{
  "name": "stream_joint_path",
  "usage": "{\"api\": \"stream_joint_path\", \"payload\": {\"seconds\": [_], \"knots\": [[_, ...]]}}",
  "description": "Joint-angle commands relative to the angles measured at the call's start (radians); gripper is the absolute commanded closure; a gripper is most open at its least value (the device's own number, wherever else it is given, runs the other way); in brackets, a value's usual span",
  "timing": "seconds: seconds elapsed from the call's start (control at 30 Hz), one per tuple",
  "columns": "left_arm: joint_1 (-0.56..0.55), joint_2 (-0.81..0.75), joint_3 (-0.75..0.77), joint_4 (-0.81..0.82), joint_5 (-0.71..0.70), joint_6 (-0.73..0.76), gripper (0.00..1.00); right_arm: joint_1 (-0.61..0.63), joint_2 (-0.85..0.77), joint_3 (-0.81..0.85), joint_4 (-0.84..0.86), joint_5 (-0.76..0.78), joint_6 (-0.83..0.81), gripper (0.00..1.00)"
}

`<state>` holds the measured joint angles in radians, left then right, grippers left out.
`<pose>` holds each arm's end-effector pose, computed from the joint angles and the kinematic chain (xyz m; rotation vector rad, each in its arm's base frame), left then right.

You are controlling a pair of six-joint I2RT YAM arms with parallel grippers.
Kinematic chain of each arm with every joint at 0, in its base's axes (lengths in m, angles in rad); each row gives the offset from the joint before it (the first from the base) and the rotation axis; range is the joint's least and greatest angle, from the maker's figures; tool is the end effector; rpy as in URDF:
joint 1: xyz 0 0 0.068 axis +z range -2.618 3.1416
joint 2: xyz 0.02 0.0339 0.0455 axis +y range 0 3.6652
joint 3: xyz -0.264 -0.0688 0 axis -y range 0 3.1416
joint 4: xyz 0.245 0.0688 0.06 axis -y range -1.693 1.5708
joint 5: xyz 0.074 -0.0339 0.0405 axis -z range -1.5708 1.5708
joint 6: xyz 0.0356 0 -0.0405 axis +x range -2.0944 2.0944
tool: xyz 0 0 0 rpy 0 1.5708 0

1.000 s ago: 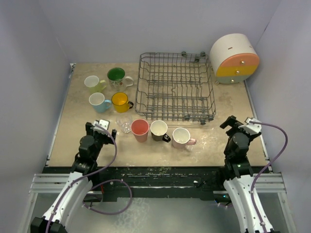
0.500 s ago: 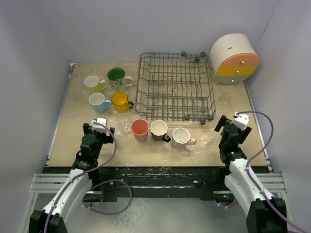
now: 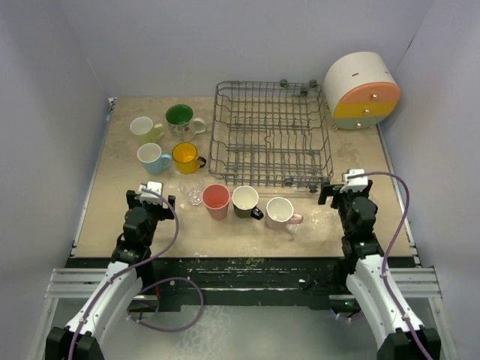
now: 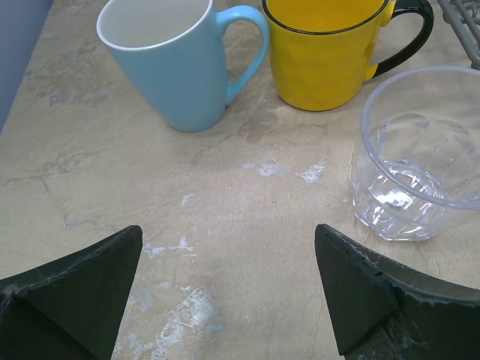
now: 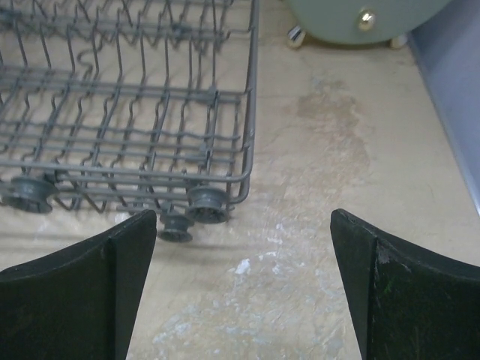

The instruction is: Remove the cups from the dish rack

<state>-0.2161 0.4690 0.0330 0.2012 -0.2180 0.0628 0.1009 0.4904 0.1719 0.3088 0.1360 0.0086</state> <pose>0.1361 -0.0220 0.1584 0.0960 1.7982 0.0874 0.1476 0.0101 0.2170 0.0335 1.5801 -0.0218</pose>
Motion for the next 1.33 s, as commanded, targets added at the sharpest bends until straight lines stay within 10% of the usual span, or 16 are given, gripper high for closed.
{"api": "stream_joint_path", "payload": {"seconds": [0.0,0.4,0.63,1.3], "knots": [[0.007,-0.003,0.018,0.052,-0.012,-0.017,0.01,0.003,0.123,0.036,0.054,-0.076,-0.019,0.00],[0.006,-0.003,0.018,0.053,-0.012,-0.017,0.01,0.003,-0.424,-0.138,-0.065,0.207,0.030,0.00],[0.006,-0.001,0.019,0.053,-0.011,-0.018,0.01,0.003,-0.146,-0.129,0.099,0.127,0.050,0.00],[0.006,0.003,0.020,0.058,-0.011,-0.018,0.01,0.003,-0.170,-0.134,0.095,0.036,0.013,0.00]]}}
